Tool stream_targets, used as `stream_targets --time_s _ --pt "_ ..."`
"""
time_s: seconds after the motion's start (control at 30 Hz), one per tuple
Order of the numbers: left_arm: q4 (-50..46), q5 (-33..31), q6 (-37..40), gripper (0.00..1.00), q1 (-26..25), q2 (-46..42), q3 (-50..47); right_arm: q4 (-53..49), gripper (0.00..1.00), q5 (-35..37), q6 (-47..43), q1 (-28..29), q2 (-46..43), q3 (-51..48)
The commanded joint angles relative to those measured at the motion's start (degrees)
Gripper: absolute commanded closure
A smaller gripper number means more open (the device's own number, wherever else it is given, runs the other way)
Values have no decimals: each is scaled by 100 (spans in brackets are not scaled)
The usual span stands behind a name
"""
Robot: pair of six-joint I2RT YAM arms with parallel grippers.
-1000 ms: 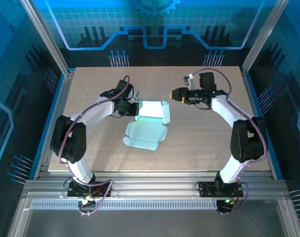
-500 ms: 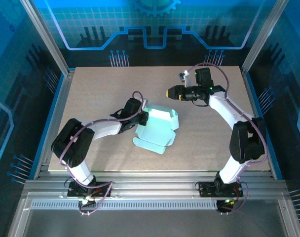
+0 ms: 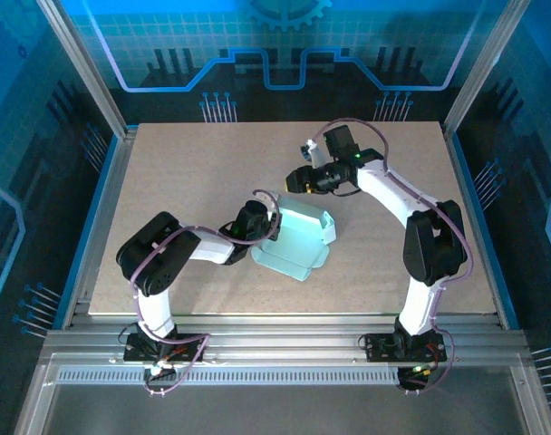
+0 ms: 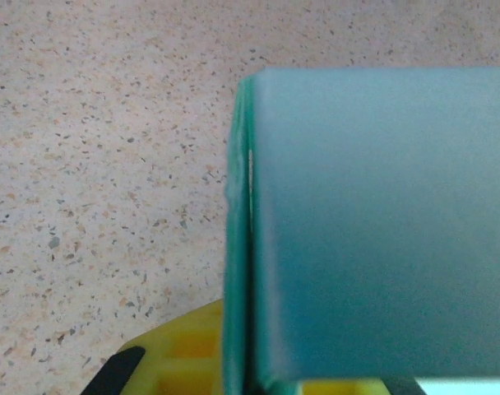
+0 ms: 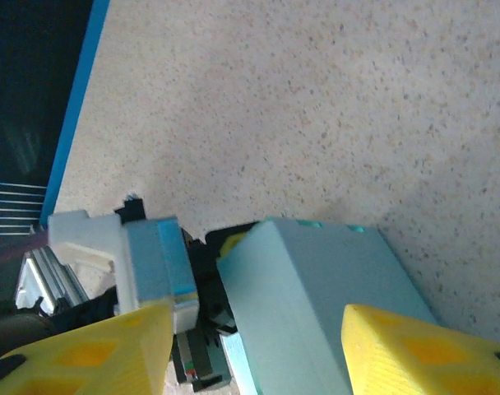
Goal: Fold the paper box
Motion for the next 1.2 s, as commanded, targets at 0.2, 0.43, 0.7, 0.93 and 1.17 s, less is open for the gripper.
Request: stream_targets --time_s 0.2,0.43,0.7,0.93,1.17 --pt "492 -38 184 89 -15 315 -178 -68 44 -226 118 18 -47 -628" --pt "367 46 217 79 -10 363 -95 -539 45 -77 -347 19 342 -410" --pt "372 63 181 74 -9 350 -158 -772 50 270 -740 -142 415 -291" --pt "485 117 153 63 -12 316 -206 -966 51 477 -922 -148 509 -204" --pt "662 114 216 50 39 242 -373 -965 52 480 -903 -148 483 -276"
